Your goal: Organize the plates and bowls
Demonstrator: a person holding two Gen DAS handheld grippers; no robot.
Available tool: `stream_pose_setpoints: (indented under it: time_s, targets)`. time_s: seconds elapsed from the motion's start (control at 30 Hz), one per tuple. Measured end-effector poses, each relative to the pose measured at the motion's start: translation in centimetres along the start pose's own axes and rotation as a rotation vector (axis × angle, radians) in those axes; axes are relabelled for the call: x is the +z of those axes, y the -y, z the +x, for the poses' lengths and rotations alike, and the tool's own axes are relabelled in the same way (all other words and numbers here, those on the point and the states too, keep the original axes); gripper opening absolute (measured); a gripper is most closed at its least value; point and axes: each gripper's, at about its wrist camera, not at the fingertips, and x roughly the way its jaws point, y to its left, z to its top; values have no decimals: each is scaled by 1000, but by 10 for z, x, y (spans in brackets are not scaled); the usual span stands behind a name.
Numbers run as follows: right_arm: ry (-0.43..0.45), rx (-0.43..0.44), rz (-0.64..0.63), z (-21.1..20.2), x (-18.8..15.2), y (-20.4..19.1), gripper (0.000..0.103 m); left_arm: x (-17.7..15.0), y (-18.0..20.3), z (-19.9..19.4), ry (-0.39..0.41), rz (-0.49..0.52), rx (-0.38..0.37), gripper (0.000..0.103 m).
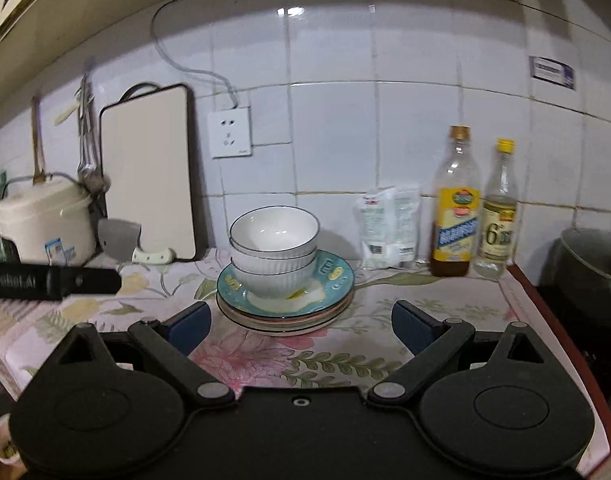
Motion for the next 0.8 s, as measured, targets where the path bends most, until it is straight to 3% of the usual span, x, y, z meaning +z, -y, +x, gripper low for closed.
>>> stream_pose_setpoints:
  time_s: [0.23, 0.47, 0.8]
  targets:
    - [-9, -31, -11, -20, -9, -2, 99, -15, 0, -14, -13, -35, -37, 74]
    - [-3, -32, -21, -40, -17, -5, 99, -30, 12, -28, -8, -8, -19, 74]
    - [-30, -39, -10, -57, -31, -5, 100, -47, 21, -34, -11, 35, 49, 89]
